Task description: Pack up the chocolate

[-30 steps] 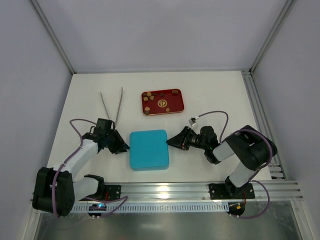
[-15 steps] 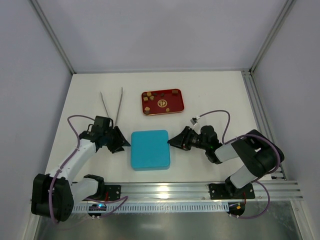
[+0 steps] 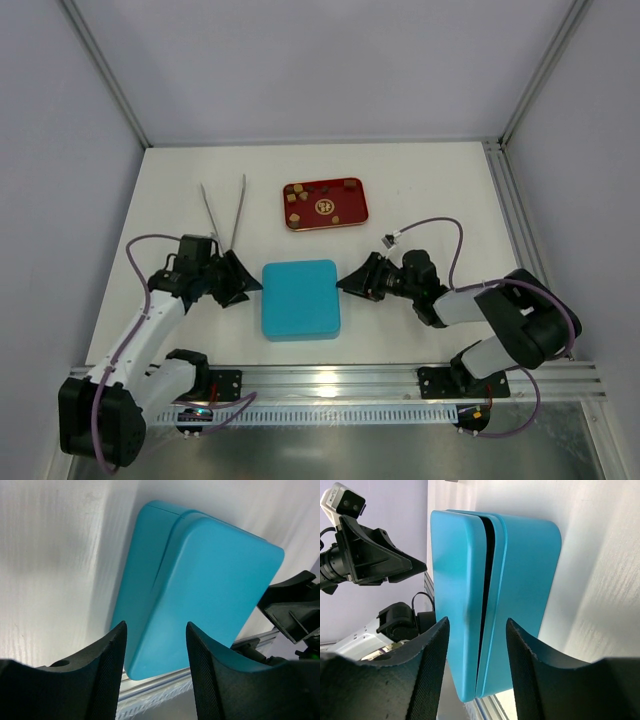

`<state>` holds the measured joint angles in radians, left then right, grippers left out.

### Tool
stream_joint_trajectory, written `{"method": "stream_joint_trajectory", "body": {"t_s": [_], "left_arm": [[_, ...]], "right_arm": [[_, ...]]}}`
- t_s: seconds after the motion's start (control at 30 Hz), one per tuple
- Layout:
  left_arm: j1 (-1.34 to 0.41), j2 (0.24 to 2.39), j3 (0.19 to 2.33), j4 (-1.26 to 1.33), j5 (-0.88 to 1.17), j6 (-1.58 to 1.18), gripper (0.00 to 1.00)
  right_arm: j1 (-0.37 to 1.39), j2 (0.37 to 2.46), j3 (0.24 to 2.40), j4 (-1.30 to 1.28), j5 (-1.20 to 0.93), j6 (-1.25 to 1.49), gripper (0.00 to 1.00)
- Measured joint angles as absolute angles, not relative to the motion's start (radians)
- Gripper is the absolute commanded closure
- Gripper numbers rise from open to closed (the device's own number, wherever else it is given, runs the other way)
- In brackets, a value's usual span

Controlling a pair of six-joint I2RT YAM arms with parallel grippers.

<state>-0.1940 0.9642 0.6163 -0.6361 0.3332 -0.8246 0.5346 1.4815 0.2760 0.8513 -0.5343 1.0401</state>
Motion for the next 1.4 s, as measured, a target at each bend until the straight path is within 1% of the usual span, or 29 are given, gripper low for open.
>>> {"method": "stream_joint_trajectory", "body": {"t_s": [0.03, 0.27, 0.4, 0.47, 0.93, 1.0, 1.17, 1.4], "left_arm": [[-0.194, 0.952, 0.612, -0.633, 0.344, -0.830, 0.48], [-0.194, 0.880, 0.533, -0.591, 0.408, -0.873, 0.35], [-0.194, 0.869, 0.503, -0.568, 0.431, -0.891, 0.32], [-0.194, 0.868, 0.491, -0.554, 0.447, -0.899, 0.31], [-0.194, 0.899, 0.468, -0.477, 0.524, -0.912, 0.32], [-0.194, 0.907, 0.467, -0.472, 0.533, -0.912, 0.33], [-0.194, 0.923, 0.467, -0.461, 0.552, -0.911, 0.34], [-0.194, 0.944, 0.467, -0.460, 0.568, -0.909, 0.35]], "right_arm": [[0.535, 1.476, 0.277, 0.844, -0.534, 1.035, 0.46], [0.535, 1.447, 0.289, 0.815, -0.538, 0.998, 0.39], [0.535, 1.446, 0.302, 0.788, -0.539, 0.978, 0.37], [0.535, 1.444, 0.307, 0.774, -0.539, 0.971, 0.37], [0.593, 1.437, 0.345, 0.708, -0.518, 0.937, 0.38], [0.595, 1.437, 0.347, 0.699, -0.513, 0.936, 0.40], [0.600, 1.429, 0.353, 0.669, -0.496, 0.928, 0.42], [0.603, 1.413, 0.356, 0.652, -0.487, 0.918, 0.47]]}}
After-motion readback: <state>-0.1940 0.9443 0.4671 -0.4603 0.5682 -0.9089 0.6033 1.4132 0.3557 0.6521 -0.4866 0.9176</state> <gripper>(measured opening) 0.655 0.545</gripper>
